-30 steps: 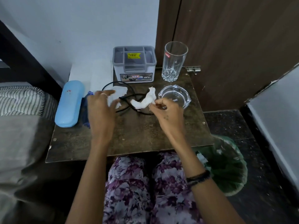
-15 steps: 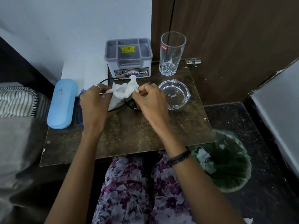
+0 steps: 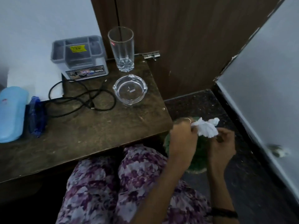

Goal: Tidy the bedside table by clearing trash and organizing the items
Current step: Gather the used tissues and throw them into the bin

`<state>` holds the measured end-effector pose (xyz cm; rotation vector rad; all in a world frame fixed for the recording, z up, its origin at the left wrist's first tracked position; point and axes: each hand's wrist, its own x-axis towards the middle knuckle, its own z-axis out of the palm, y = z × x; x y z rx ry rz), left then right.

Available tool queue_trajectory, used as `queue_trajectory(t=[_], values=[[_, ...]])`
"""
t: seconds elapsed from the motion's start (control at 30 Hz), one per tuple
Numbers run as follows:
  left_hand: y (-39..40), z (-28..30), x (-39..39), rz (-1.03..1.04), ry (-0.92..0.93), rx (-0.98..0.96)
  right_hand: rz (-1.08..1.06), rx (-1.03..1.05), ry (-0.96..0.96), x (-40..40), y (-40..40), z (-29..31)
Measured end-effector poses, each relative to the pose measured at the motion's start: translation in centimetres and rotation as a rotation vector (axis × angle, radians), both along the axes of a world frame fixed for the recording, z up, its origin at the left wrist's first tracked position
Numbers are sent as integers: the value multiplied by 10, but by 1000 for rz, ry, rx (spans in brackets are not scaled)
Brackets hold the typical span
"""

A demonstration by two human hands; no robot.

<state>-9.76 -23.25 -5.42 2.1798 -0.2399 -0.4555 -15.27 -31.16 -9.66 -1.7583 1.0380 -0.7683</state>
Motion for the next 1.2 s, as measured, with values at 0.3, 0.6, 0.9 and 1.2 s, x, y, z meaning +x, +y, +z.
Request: queue_trajectory(t=[0.3, 0.6, 0.9, 1.2], values=[[-69, -152, -8, -161, 416, 118, 8, 119, 645, 10, -44, -140], [-50, -178, 3, -162, 442, 215, 96, 144, 723, 9, -53, -144], [-21, -12, -2, 108, 28, -316, 187, -41, -75, 33, 1, 4], [131, 56, 19, 390, -282, -467, 739, 27, -212, 71, 120, 83]])
